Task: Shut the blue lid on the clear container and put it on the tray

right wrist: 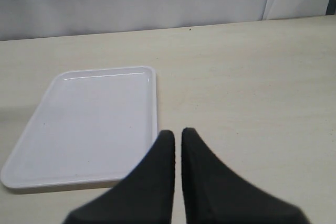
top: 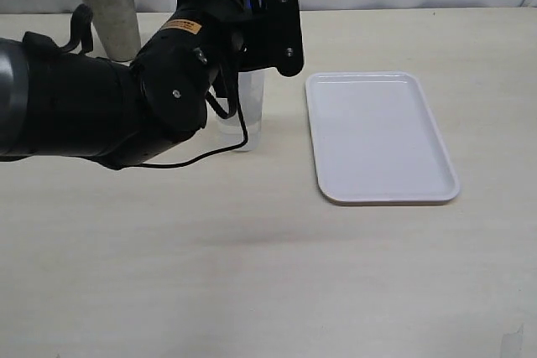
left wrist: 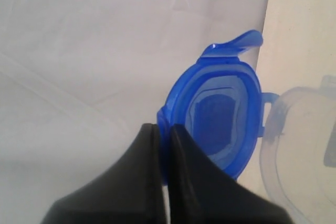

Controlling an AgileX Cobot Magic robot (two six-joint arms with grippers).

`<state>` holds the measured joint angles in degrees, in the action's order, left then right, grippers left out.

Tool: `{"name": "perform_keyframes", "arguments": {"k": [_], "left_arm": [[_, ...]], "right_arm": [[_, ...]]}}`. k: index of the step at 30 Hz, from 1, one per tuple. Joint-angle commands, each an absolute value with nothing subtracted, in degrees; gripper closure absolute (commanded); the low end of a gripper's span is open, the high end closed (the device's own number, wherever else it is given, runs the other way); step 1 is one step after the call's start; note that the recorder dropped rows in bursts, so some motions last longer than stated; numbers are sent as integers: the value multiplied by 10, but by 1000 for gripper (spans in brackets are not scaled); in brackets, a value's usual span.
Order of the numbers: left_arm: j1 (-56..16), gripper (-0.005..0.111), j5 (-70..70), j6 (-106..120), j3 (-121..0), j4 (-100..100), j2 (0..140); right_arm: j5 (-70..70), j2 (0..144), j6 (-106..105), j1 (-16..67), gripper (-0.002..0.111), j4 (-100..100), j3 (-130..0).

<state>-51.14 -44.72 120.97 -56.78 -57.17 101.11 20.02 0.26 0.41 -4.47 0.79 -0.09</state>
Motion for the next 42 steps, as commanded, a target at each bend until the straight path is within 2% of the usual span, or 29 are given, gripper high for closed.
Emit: {"name": "perform_keyframes", "arguments": {"k": [1, 24, 37, 42], "left_arm": [[-513, 107, -443, 1227, -567, -589, 1007], [-521, 107, -423, 1227, -567, -620, 1007], [-534, 107, -442, 1227, -567, -614, 1007], [-534, 107, -500, 1227, -567, -601, 1007]], "right_arm": [[198, 0, 0, -47, 104, 8, 0], [198, 0, 0, -47, 104, 8, 0], [198, 0, 0, -47, 104, 8, 0], [198, 0, 0, -47, 104, 8, 0]]}}
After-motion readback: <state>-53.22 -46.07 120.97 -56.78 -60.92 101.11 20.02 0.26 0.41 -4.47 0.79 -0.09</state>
